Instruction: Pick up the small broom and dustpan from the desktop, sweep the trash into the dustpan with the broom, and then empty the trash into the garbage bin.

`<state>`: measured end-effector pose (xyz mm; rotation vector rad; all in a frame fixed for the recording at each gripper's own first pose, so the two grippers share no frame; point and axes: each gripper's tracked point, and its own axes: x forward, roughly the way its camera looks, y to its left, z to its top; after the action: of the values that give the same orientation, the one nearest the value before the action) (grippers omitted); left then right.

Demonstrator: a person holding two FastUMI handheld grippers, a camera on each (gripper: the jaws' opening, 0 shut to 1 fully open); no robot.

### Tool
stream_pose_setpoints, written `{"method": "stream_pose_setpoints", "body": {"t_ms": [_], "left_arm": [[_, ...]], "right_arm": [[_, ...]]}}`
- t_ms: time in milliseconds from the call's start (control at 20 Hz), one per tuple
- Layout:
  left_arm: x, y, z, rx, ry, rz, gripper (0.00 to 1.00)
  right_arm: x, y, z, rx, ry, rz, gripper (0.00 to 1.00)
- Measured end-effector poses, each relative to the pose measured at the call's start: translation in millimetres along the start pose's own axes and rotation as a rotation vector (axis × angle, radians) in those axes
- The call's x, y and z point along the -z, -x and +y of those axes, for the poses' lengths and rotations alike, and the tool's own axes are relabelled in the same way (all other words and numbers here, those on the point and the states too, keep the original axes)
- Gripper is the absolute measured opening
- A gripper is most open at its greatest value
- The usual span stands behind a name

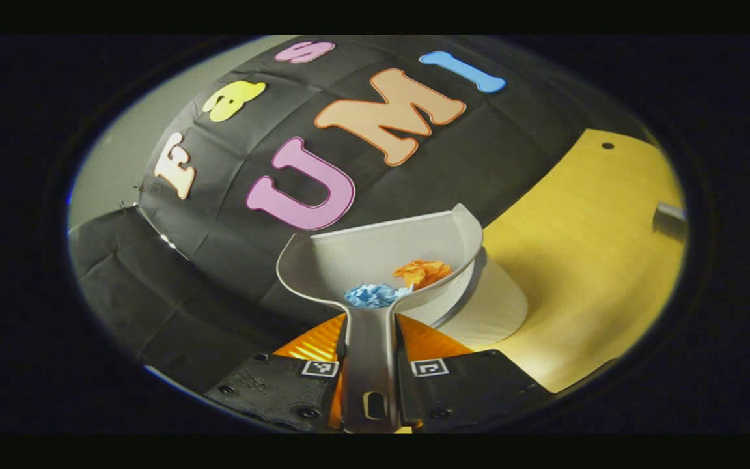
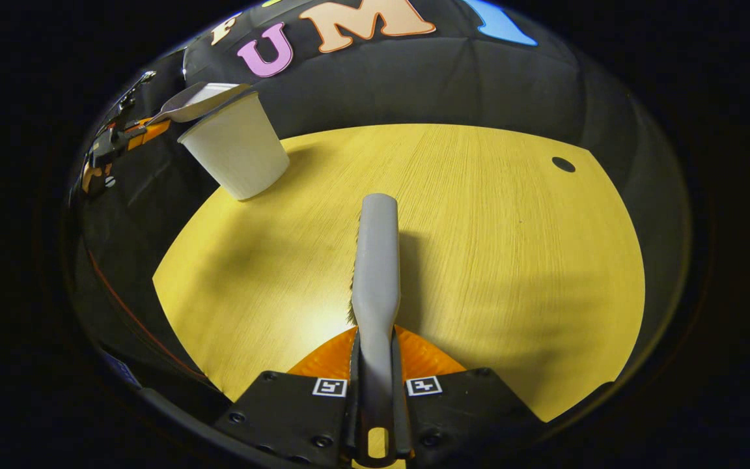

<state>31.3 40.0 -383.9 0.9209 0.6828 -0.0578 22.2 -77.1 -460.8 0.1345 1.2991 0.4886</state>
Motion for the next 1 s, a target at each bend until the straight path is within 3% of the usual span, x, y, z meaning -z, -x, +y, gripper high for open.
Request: {"method": "stream_pose_setpoints", "body": {"t_ms": [250, 500, 700, 800, 850, 1000], "left_arm": [[20.0, -23.2, 31.3, -0.035, -0.201, 0.075, 0.25], [22.3, -20.1, 55.2, -0.129, -0.603, 0.085, 0.26], [19.6, -16.2, 63.1, -0.158, -0.810, 0.067, 0.26], [18.7, -13.5, 63.8, -0.148, -0.791, 0.050, 0.26], [22.7, -10.6, 63.2, -0.142, -0.728, 0.055, 0.25], [25.5, 3.6, 45.8, -0.096, -0.432, 0.034, 0.25]], "right_arm": [[0.7, 4.4, 0.9, -0.011, 0.012, 0.014, 0.18], [3.8, 5.5, -2.5, -0.002, 0.036, 0.039, 0.17], [5.5, 4.1, -3.7, -0.001, 0.046, 0.039, 0.18], [5.1, 4.2, -4.8, 0.003, 0.053, 0.037, 0.18], [5.6, 3.6, -5.0, 0.003, 0.055, 0.037, 0.18], [5.5, 2.6, -4.5, -0.002, 0.055, 0.028, 0.18]]}}
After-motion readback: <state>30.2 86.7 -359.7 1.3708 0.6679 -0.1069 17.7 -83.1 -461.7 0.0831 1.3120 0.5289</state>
